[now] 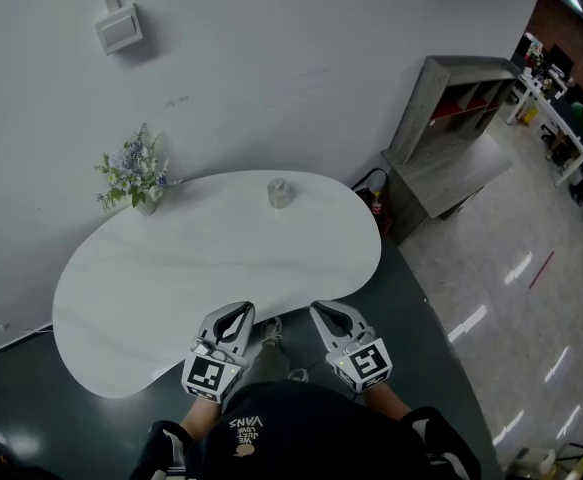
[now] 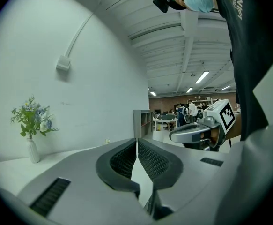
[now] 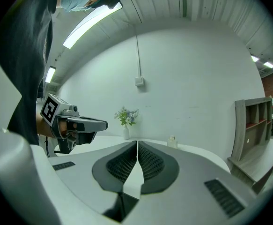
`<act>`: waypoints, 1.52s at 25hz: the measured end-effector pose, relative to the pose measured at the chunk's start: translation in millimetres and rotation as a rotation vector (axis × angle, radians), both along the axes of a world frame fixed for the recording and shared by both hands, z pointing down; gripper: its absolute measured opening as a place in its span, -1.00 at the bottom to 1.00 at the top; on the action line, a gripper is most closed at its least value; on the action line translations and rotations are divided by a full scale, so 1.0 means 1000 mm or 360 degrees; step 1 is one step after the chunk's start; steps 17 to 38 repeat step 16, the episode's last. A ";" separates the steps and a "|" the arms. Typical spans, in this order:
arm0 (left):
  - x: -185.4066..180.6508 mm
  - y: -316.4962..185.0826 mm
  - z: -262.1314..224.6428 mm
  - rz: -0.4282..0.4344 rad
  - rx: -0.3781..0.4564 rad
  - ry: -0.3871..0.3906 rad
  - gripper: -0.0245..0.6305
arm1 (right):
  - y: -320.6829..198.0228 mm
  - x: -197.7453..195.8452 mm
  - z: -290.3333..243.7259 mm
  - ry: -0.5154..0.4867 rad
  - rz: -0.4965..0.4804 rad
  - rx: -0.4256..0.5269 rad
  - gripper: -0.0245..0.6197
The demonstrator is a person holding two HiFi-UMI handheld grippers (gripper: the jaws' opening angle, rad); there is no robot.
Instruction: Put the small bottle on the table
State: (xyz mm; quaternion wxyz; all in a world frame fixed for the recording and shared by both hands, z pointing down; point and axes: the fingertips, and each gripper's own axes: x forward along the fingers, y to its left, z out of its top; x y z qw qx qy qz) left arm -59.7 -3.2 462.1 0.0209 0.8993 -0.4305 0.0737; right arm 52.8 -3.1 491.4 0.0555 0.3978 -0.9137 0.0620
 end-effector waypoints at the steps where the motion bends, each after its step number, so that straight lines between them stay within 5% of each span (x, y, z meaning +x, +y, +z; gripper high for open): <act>1: -0.001 0.001 0.000 -0.0004 0.0003 -0.0005 -0.84 | 0.002 -0.001 0.000 0.0002 -0.0006 -0.0002 -0.78; 38: -0.015 0.002 0.002 -0.0042 0.0018 -0.0010 -0.84 | 0.004 -0.014 -0.004 0.0003 -0.0016 0.0017 -0.78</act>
